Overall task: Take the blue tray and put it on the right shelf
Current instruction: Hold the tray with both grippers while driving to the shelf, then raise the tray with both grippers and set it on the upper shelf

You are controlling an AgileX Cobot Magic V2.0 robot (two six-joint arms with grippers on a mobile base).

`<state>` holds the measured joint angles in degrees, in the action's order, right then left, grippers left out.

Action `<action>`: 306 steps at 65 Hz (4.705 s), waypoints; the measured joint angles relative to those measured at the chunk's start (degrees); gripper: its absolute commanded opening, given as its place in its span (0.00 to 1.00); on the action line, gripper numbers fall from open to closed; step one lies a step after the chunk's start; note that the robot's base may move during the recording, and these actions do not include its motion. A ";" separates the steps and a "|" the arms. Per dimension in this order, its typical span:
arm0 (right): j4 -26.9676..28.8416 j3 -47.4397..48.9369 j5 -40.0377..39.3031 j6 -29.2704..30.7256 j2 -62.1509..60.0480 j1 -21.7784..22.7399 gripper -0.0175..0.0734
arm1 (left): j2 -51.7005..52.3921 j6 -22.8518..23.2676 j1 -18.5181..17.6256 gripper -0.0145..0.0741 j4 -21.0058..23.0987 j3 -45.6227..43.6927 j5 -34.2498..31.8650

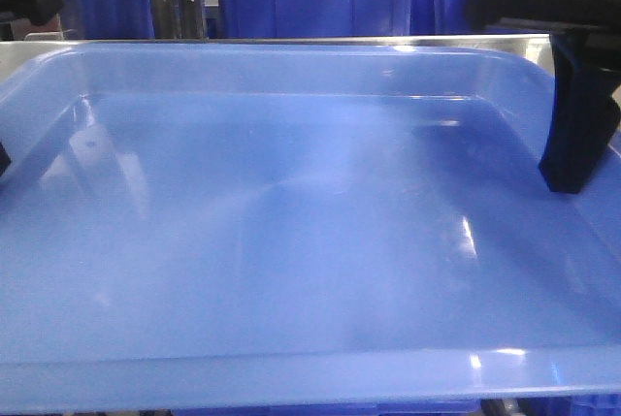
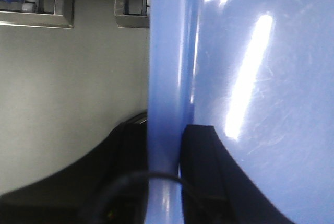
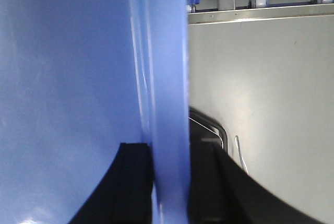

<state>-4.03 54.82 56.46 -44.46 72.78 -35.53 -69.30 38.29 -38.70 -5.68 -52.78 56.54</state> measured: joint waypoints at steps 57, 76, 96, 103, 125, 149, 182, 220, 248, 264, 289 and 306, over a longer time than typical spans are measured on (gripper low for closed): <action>0.00 0.00 -0.18 0.00 0.00 0.00 0.46 | 0.00 0.00 0.00 0.23 0.00 0.00 0.00; -0.21 0.33 -0.72 0.26 0.00 0.00 0.46 | 0.00 0.00 0.00 0.23 -0.11 0.00 0.12; -3.46 11.63 6.88 3.42 0.00 0.23 0.46 | 0.00 -2.51 0.00 0.23 -1.90 -11.08 4.44; -4.78 17.19 9.61 4.62 0.43 0.74 0.46 | -0.94 -3.93 0.33 0.23 -3.23 -16.34 5.55; -8.79 37.78 15.09 10.55 11.63 6.03 0.46 | -13.90 -7.78 2.55 0.23 -8.45 -35.12 7.61; -9.04 53.77 14.22 13.07 25.97 10.88 0.46 | -28.50 -10.61 9.21 0.23 -8.73 -52.08 6.55; -7.79 61.45 9.02 14.13 37.54 13.46 0.46 | -37.78 -11.71 14.17 0.23 -6.68 -57.05 0.41; -4.70 61.49 8.89 14.18 39.35 13.74 0.83 | -41.30 -11.15 13.86 0.63 -1.97 -57.09 0.42; -3.68 61.62 8.89 14.08 39.37 14.54 0.83 | -41.30 -10.67 14.80 0.64 -1.78 -57.09 -0.27; -4.76 61.62 8.34 13.97 39.47 14.54 0.83 | -41.30 -10.67 17.36 0.64 -1.56 -57.23 -0.66; -4.98 61.62 7.55 13.97 39.47 14.54 0.23 | -41.30 -10.67 17.72 0.10 -1.69 -57.32 0.83; -4.98 61.62 7.14 14.62 39.47 14.54 0.25 | -41.30 -12.29 17.72 0.11 -1.69 -57.32 0.83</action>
<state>-9.01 116.44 63.60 -29.84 112.25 -21.00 -110.60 25.99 -20.98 -7.37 -110.10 57.37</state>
